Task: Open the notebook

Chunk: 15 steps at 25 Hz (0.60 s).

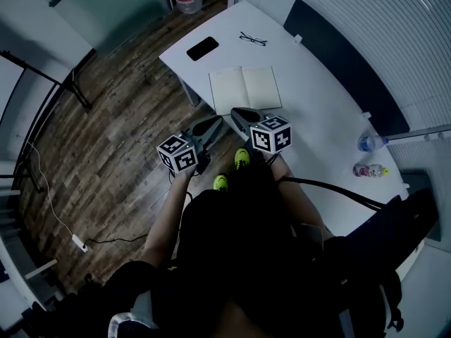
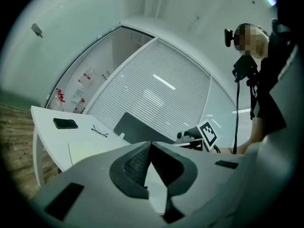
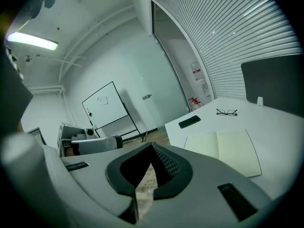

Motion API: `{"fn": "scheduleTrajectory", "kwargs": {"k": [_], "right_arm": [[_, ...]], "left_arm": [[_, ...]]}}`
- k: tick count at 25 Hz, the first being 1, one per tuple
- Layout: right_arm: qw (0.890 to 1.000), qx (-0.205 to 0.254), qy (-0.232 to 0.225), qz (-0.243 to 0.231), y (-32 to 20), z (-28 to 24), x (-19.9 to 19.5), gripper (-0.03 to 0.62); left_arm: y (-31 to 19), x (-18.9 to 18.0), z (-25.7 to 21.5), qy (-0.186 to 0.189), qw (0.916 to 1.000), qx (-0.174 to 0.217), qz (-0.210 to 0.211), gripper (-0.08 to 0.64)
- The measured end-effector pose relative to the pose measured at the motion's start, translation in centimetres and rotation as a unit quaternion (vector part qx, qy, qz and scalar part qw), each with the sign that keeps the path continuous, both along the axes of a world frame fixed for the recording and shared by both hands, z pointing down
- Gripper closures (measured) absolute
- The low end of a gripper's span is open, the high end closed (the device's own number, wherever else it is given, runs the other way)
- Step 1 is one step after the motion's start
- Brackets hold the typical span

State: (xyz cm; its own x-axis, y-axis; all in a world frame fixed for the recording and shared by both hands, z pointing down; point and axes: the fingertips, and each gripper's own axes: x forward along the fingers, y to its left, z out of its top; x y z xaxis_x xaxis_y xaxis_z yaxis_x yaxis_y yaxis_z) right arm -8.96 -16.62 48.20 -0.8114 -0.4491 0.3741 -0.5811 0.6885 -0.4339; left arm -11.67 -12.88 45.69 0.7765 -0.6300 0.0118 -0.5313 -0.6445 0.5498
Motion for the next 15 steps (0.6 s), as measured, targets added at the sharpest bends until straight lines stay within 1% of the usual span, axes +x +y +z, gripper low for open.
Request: {"fn": "scheduleTrajectory", "kwargs": {"k": [8, 15], "right_arm": [[1.000, 0.026, -0.010, 0.013, 2.5, -1.9, 1.0, 0.578], [0.999, 0.042, -0.020, -0.001, 4.4, -3.4, 3.0, 0.578]], "left_arm": [[2.8, 1.4, -0.9, -0.008, 0.9998, 0.007, 0.020, 0.557], [4.4, 3.1, -1.8, -0.012, 0.9998, 0.014, 0.003, 0.558]]}}
